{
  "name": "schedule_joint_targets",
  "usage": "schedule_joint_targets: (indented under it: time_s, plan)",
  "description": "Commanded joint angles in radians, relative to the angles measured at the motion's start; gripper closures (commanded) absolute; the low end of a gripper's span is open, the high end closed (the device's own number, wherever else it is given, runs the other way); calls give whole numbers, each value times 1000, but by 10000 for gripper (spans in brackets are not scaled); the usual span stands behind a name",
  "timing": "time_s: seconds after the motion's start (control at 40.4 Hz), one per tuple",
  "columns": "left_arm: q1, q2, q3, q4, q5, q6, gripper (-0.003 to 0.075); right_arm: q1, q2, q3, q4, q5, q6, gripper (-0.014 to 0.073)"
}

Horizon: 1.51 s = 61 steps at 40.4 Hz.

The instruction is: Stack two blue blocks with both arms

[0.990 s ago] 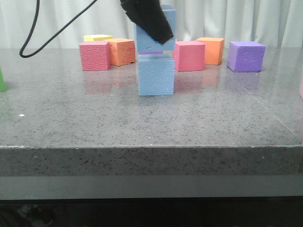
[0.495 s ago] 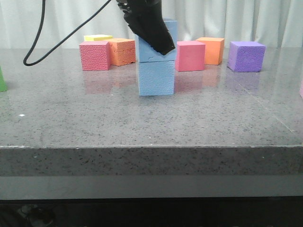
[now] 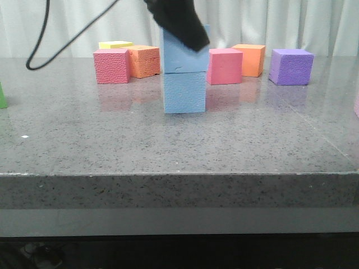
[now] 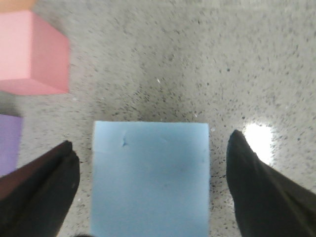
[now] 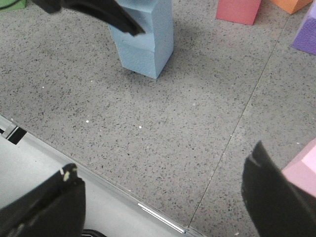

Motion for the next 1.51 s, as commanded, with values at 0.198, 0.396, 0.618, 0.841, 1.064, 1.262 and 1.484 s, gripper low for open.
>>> schedule_joint_targets:
  time_s: [0.198,0.396,0.618,0.841,1.064,1.262,1.484]
  plan:
    - [-5,-204,-32,-40,-48,-148,130,-2,-8,-25,2,-65,-2,-49]
    - [-5,-264,-32,-15,-56,-392,133,-2,-8,-25,2,-65,-2,-49]
    - [-5,-341,-32,157,10,-778,133,-2,-8,-25,2,-89,-2,-49]
    - [-5,-471,31,194,40,-866,133,-2,-8,-25,-19,-40,-2,-49]
    - [-5,-710,389,242,-77,-876,133,-2,-31,-26,-102,15,64,-49]
    - [-5,-960,781,234,-277,-878,133,-1,-109,-17,-98,35,64,-49]
    - [-5,-1172,1079,224,-393,-878,133,-1,-234,98,-81,-15,64,-49]
